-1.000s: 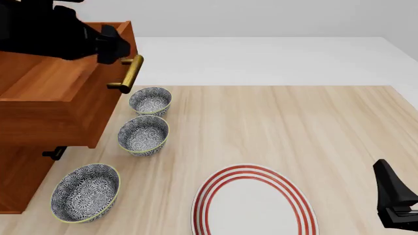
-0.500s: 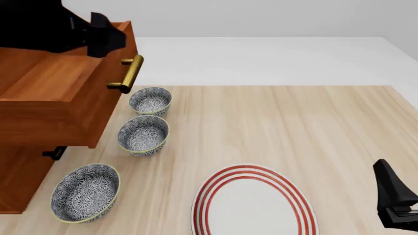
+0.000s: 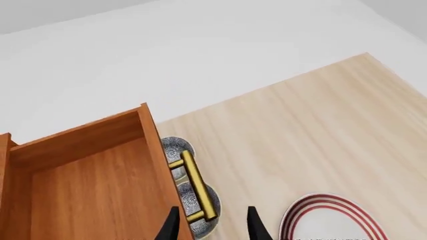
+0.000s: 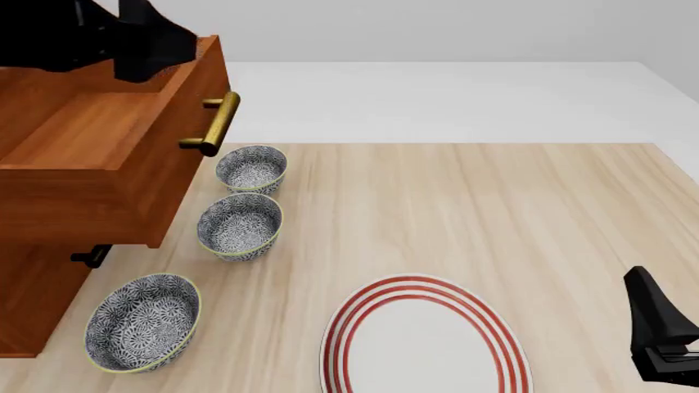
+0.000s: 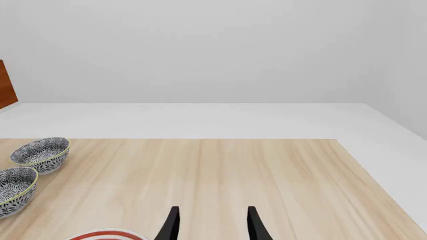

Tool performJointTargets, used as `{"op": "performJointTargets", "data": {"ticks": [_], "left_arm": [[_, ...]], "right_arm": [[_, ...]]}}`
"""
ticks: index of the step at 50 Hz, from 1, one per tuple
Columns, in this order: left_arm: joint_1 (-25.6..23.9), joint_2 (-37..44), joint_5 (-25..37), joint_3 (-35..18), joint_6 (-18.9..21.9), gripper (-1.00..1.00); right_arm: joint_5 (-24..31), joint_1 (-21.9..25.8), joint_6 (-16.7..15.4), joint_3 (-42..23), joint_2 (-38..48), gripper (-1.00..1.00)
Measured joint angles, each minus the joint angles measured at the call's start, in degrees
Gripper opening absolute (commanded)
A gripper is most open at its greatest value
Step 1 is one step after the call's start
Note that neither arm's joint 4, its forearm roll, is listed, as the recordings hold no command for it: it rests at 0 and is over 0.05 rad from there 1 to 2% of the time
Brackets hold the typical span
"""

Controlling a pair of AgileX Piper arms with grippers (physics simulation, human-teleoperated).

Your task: Open the top drawer of the cabinet.

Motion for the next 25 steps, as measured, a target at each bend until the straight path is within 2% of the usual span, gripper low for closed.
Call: {"op": "performJointTargets", "data": {"ticks": [25], "left_arm": [[-3.27, -3.65, 0.68, 2.16, 0.29, 1.00]], "right_arm": [[0.00, 0.00, 0.00, 0.00, 0.00, 1.00]]}}
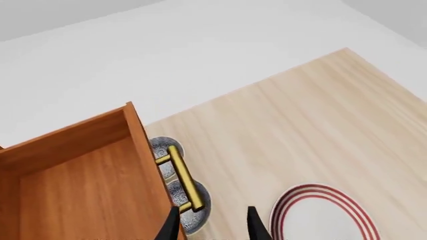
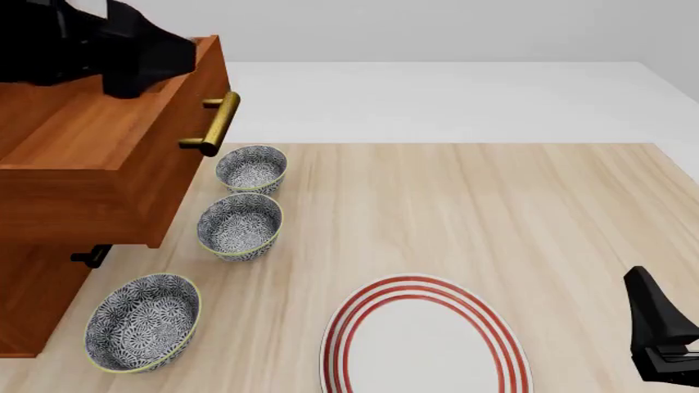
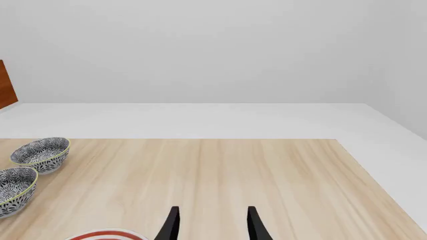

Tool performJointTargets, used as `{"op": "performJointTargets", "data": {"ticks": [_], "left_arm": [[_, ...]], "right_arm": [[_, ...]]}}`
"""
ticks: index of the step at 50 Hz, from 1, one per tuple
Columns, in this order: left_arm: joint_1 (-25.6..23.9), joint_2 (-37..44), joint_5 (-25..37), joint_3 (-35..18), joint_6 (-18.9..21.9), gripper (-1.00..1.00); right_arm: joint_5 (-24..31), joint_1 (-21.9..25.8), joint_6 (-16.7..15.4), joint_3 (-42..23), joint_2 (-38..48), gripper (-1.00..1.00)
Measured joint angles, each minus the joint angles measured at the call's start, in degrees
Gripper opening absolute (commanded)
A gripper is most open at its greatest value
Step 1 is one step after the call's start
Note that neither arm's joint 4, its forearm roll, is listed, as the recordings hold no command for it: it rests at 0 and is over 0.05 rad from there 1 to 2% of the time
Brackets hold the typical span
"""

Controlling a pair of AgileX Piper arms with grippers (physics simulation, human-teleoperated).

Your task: Open the top drawer of the cabinet.

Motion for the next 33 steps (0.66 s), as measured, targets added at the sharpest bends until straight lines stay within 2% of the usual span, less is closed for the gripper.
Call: {"op": "performJointTargets", "data": {"ticks": [16, 33], "left_arm": [[-1.65, -1.63, -0.08, 1.54, -0.11, 1.00], [-1.07, -1.62, -0.64, 1.58, 0.01, 1.00]], "right_arm": [[0.00, 0.00, 0.00, 0.00, 0.00, 1.00], [0.00, 0.00, 0.00, 0.00, 0.00, 1.00]]}}
